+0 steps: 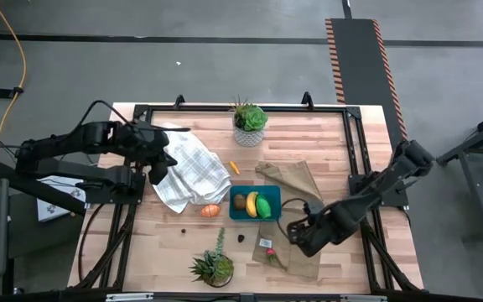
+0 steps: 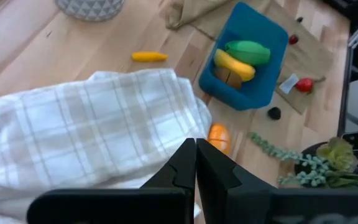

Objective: Pick and placing Produce into tupperware
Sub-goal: Put the red cherry into the blue bin

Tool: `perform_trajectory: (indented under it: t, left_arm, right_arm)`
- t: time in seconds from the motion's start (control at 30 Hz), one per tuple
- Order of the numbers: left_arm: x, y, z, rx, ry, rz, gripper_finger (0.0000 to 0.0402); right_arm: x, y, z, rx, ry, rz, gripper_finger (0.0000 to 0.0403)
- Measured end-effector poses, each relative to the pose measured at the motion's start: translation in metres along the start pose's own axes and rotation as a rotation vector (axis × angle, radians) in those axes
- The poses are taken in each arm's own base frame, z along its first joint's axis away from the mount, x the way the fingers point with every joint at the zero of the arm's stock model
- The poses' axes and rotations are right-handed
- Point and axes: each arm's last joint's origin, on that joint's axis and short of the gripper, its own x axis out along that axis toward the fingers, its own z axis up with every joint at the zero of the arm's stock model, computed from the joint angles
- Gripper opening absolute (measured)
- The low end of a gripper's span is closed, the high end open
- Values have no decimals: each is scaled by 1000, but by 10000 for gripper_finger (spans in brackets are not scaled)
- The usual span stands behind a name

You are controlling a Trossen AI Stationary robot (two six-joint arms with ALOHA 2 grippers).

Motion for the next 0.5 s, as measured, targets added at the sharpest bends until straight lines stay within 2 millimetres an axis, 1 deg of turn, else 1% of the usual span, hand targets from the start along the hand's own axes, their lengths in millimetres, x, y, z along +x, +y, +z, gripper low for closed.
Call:
perform_trajectory:
  t: [0.1,0.23,0.33,0.5]
  left_arm:
    - [3,1,-2,5,11,5,3]
    - [4,1,-2,25,16,6,1]
    - [4,1,-3,30,23,1,3]
    - [4,0,-4,22,49,-61,1]
  right_arm:
    - [17,8,-3,-46,-6,-31,206]
    - [35,16,-2,-176,-7,-67,206]
    - [40,17,-1,-286,6,-90,206]
    - [43,17,3,-461,8,-107,206]
